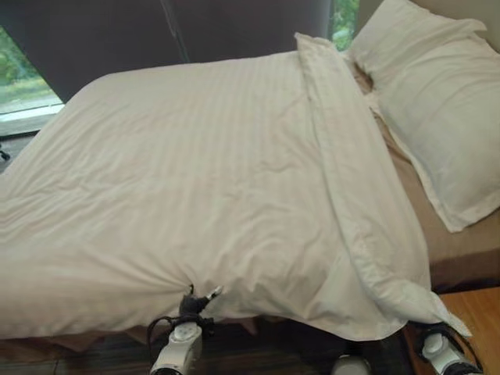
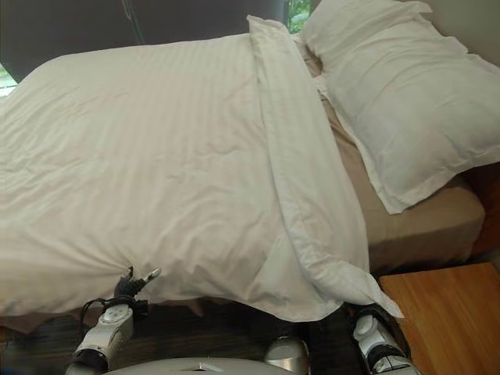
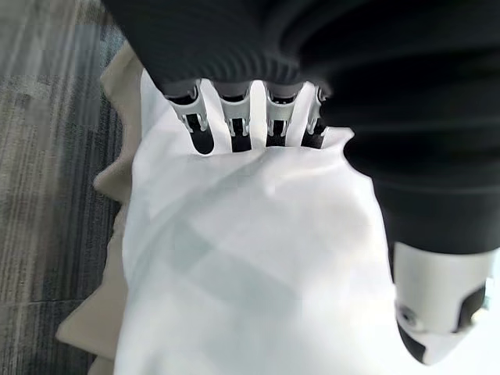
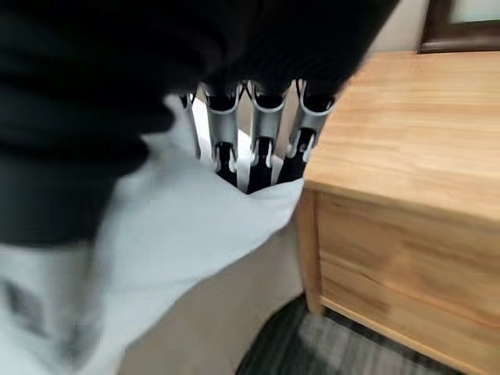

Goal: Making the bed.

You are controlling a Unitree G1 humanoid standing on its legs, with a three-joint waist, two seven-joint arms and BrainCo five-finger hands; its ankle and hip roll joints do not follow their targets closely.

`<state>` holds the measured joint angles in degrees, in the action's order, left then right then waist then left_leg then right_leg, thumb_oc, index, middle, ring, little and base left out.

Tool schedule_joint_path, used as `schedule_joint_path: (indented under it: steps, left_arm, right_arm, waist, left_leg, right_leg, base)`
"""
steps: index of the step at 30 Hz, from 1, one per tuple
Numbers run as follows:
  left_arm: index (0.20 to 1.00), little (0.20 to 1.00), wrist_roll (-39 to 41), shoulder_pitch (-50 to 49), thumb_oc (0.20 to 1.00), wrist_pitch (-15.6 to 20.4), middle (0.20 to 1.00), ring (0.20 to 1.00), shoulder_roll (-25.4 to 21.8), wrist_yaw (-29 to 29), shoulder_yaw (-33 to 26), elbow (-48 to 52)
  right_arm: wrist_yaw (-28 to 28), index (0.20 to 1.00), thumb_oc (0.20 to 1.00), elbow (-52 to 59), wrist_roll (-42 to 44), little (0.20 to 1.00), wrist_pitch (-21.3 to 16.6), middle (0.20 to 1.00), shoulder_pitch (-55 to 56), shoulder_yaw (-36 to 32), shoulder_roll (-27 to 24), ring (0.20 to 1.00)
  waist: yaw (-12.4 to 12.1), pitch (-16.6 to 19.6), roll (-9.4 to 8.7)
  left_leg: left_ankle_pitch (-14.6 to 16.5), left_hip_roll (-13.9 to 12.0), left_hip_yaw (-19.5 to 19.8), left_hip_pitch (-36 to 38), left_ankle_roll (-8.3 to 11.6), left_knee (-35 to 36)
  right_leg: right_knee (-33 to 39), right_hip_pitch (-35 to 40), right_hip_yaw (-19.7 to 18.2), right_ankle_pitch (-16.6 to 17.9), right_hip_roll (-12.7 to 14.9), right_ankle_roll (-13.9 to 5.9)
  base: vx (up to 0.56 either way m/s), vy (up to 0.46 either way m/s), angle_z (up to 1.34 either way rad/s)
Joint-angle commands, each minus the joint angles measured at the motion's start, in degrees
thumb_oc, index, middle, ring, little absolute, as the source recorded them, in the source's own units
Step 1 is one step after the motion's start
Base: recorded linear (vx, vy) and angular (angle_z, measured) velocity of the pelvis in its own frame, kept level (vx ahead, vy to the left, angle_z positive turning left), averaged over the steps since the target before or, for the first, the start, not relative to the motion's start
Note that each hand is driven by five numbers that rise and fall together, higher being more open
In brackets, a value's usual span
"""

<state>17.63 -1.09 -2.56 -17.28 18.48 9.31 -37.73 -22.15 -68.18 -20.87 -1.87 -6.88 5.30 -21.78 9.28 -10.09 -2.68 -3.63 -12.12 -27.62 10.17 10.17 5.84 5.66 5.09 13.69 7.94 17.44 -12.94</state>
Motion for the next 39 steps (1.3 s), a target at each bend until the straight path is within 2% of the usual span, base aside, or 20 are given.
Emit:
schedule_joint_path:
  steps: [1, 6, 7, 8, 9, 10, 11, 15, 16, 20, 21, 22, 29, 30, 31, 34, 35, 39]
  left_arm:
    - [1.000, 1.000, -1.3, 2.9, 1.000, 3.9, 1.000, 1.000, 3.4, -2.4, 1.4, 4.2]
    - [1.000, 1.000, -1.1, 0.7, 1.000, 3.8, 1.000, 1.000, 2.9, -3.9, 0.9, 5.8]
    - [1.000, 1.000, -0.5, -0.1, 1.000, 3.5, 1.000, 1.000, 2.9, -4.6, 0.7, 5.7]
    - [1.000, 1.000, -0.5, -0.1, 1.000, 3.5, 1.000, 1.000, 2.9, -4.6, 0.6, 5.7]
    - [1.000, 1.000, -0.6, -0.8, 1.000, 3.2, 1.000, 1.000, 2.8, -5.9, 0.6, 5.8]
    - [1.000, 1.000, -0.6, -0.8, 1.000, 3.2, 1.000, 1.000, 2.8, -5.9, 0.5, 5.8]
    - [1.000, 1.000, -1.1, -2.5, 1.000, 2.0, 1.000, 1.000, 2.3, -8.9, -0.3, 7.1]
    - [1.000, 1.000, -0.8, -4.0, 1.000, 1.1, 1.000, 1.000, 1.7, -10.9, -2.5, 7.8]
    - [1.000, 1.000, 0.4, -4.5, 1.000, 0.7, 1.000, 1.000, 1.4, -10.9, -4.2, 7.8]
    - [1.000, 1.000, 0.9, -4.3, 1.000, 0.6, 1.000, 1.000, 1.3, -10.6, -5.9, 6.6]
    - [1.000, 1.000, 2.1, -4.1, 1.000, 0.6, 1.000, 1.000, 1.3, -10.0, -6.7, 6.0]
    - [1.000, 1.000, 2.8, -4.2, 1.000, 0.8, 1.000, 1.000, 1.3, -9.7, -7.2, 5.9]
    - [1.000, 1.000, 4.7, -6.2, 1.000, 0.4, 1.000, 1.000, 1.7, -8.7, -8.6, 8.1]
    - [1.000, 1.000, 4.7, -6.2, 1.000, 0.4, 1.000, 1.000, 1.6, -8.7, -8.5, 8.1]
    - [1.000, 1.000, 4.9, -6.3, 1.000, 0.4, 1.000, 1.000, 1.7, -8.6, -8.4, 8.2]
    - [1.000, 1.000, 4.8, -6.6, 1.000, 0.2, 1.000, 1.000, 2.0, -8.6, -8.1, 8.4]
    - [1.000, 1.000, 4.8, -6.8, 1.000, 0.0, 1.000, 1.000, 2.2, -8.6, -8.1, 8.7]
    - [1.000, 1.000, 4.6, -6.9, 1.000, -0.2, 1.000, 1.000, 2.0, -8.7, -8.0, 8.2]
  right_arm:
    - [2.1, 1.000, 1.000, -15.9, 4.5, 1.000, 15.0, 1.000, 11.3, -4.8, -1.9, 1.000]
    - [1.9, 1.000, 1.000, -14.8, 4.2, 1.000, 15.1, 1.000, 8.5, -5.8, -5.7, 1.000]
    - [3.0, 1.000, 1.000, -13.9, 2.9, 1.000, 15.2, 1.000, 5.4, -4.0, -7.3, 1.000]
    - [3.0, 1.000, 1.000, -14.0, 2.9, 1.000, 15.2, 1.000, 5.3, -4.0, -7.3, 1.000]
    - [6.0, 1.000, 1.000, -14.8, 1.3, 1.000, 15.5, 1.000, 3.0, -2.4, -8.2, 1.000]
    - [6.0, 1.000, 1.000, -14.9, 1.3, 1.000, 15.4, 1.000, 3.0, -2.4, -8.2, 1.000]
    - [11.2, 1.000, 1.000, -15.8, 1.2, 1.000, 15.5, 1.000, 2.2, -2.4, -10.3, 1.000]
    - [13.0, 1.000, 1.000, -17.2, 4.1, 1.000, 15.3, 1.000, 2.2, -4.7, -11.4, 1.000]
    - [11.7, 1.000, 1.000, -15.7, 8.5, 1.000, 14.6, 1.000, 2.3, -7.7, -12.6, 1.000]
    - [8.3, 1.000, 1.000, -13.5, 13.7, 1.000, 13.8, 1.000, 2.6, -11.2, -12.2, 1.000]
    - [5.7, 1.000, 1.000, -9.6, 20.4, 1.000, 12.1, 1.000, 2.9, -15.1, -12.5, 1.000]
    - [4.3, 1.000, 1.000, -6.0, 22.8, 1.000, 10.6, 1.000, 3.1, -16.3, -12.4, 1.000]
    - [-3.2, 1.000, 1.000, 20.7, 21.7, 1.000, 7.4, 1.000, 9.6, -20.9, -10.5, 1.000]
    - [-3.2, 1.000, 1.000, 21.0, 21.7, 1.000, 7.5, 1.000, 9.9, -21.0, -10.4, 1.000]
    - [-5.2, 1.000, 1.000, 27.5, 20.3, 1.000, 6.8, 1.000, 11.3, -22.4, -9.4, 1.000]
    - [-6.6, 1.000, 1.000, 32.5, 18.7, 1.000, 6.4, 1.000, 13.1, -23.6, -8.0, 1.000]
    - [-7.5, 1.000, 1.000, 35.2, 18.7, 1.000, 6.1, 1.000, 14.4, -24.6, -6.2, 1.000]
    - [-8.7, 1.000, 1.000, 36.4, 18.8, 1.000, 6.8, 1.000, 15.1, -25.6, -5.3, 1.000]
  waist:
    - [4.7, -2.2, 3.42]
    - [2.6, -1.6, 2.46]
    - [1.4, -1.5, 1.80]
    - [1.5, -1.5, 1.78]
    - [0.3, -1.3, 0.98]
    - [0.3, -1.3, 0.97]
    - [-1.2, -0.6, -0.32]
    - [-2.2, 0.2, -1.22]
    - [-2.5, 0.5, -1.75]
    - [-2.5, 0.7, -2.42]
    - [-2.2, 0.9, -2.75]
    - [-1.9, 1.1, -2.84]
    - [-0.2, 1.4, -2.78]
    - [-0.2, 1.4, -2.80]
    - [0.2, 1.4, -2.69]
    - [0.5, 1.2, -2.58]
    - [0.9, 1.1, -2.63]
    - [0.9, 1.1, -2.84]
  left_leg:
    - [0.8, 0.8, -1.6, 2.0, -0.63, -3.5]
    - [0.5, 0.9, -1.2, 2.9, -0.69, -1.8]
    - [0.4, 0.7, -0.7, 2.8, -0.72, -1.8]
    - [0.4, 0.7, -0.7, 2.8, -0.73, -1.8]
    - [0.5, 0.7, -0.3, 2.8, -0.77, -1.7]
    - [0.5, 0.7, -0.3, 2.8, -0.78, -1.7]
    - [0.8, 0.7, 0.0, 2.9, -0.93, -1.8]
    - [0.9, 0.4, 0.5, 2.7, -0.99, -1.7]
    - [0.8, 0.3, 0.7, 2.6, -0.98, -1.6]
    - [0.6, 0.0, 0.9, 2.4, -0.85, -1.4]
    - [0.4, -0.3, 0.9, 2.4, -0.67, -1.2]
    - [0.3, -0.3, 0.9, 2.4, -0.63, -1.2]
    - [0.4, -0.3, 0.5, 2.6, -0.84, -1.1]
    - [0.4, -0.3, 0.5, 2.6, -0.84, -1.1]
    - [0.2, -0.2, 0.5, 2.4, -1.01, -1.0]
    - [0.7, -0.2, 0.6, 2.7, -1.08, -1.1]
    - [0.5, -0.2, 0.5, 2.6, -1.23, -0.9]
    - [1.0, -0.2, 0.5, 2.8, -1.26, -1.0]
  right_leg:
    - [-1.0, -0.8, 5.1, -4.3, -7.7, 4.18]
    - [-1.1, -0.3, 5.8, -3.7, -6.9, 3.57]
    - [-1.1, -0.2, 6.2, -3.4, -6.6, 3.41]
    - [-1.1, -0.1, 6.2, -3.4, -6.6, 3.40]
    - [-1.3, 0.1, 6.5, -3.3, -6.4, 3.34]
    - [-1.3, 0.1, 6.5, -3.3, -6.3, 3.33]
    - [-1.4, 0.7, 7.0, -3.4, -6.2, 3.22]
    - [-1.5, 1.2, 7.8, -3.5, -6.1, 3.09]
    - [-1.6, 1.3, 7.8, -3.3, -6.1, 2.96]
    - [-1.9, 1.1, 7.8, -3.1, -6.2, 2.76]
    - [-1.8, 1.1, 7.8, -3.2, -6.3, 2.68]
    - [-1.8, 1.2, 7.6, -3.1, -6.4, 2.66]
    - [-1.7, 1.2, 7.0, -3.0, -6.5, 2.38]
    - [-1.7, 1.2, 7.0, -3.0, -6.5, 2.38]
    - [-1.7, 1.0, 6.9, -2.8, -6.4, 2.45]
    - [-1.7, 1.2, 6.6, -3.0, -6.3, 2.31]
    - [-1.7, 1.0, 6.6, -2.8, -6.2, 2.39]
    - [-1.7, 1.1, 6.3, -2.9, -6.2, 2.11]
  base:
    - [0.00, 0.086, 0.12]
    - [-0.01, 0.038, 0.10]
    - [0.00, 0.000, 0.00]
    - [-0.03, 0.030, -0.03]
    - [-0.01, 0.013, 0.06]
    - [0.01, 0.009, 0.11]
    - [0.02, -0.004, 0.06]
    - [0.03, 0.001, 0.14]
    - [0.03, 0.013, 0.21]
    - [0.02, 0.009, 0.09]
    - [0.04, 0.018, -0.03]
    - [0.06, 0.024, -0.03]
    - [0.01, 0.025, -0.06]
    - [0.01, 0.032, -0.07]
    - [0.01, 0.030, -0.08]
    - [0.01, 0.029, -0.13]
    - [0.01, 0.017, -0.06]
    - [0.01, 0.004, -0.01]
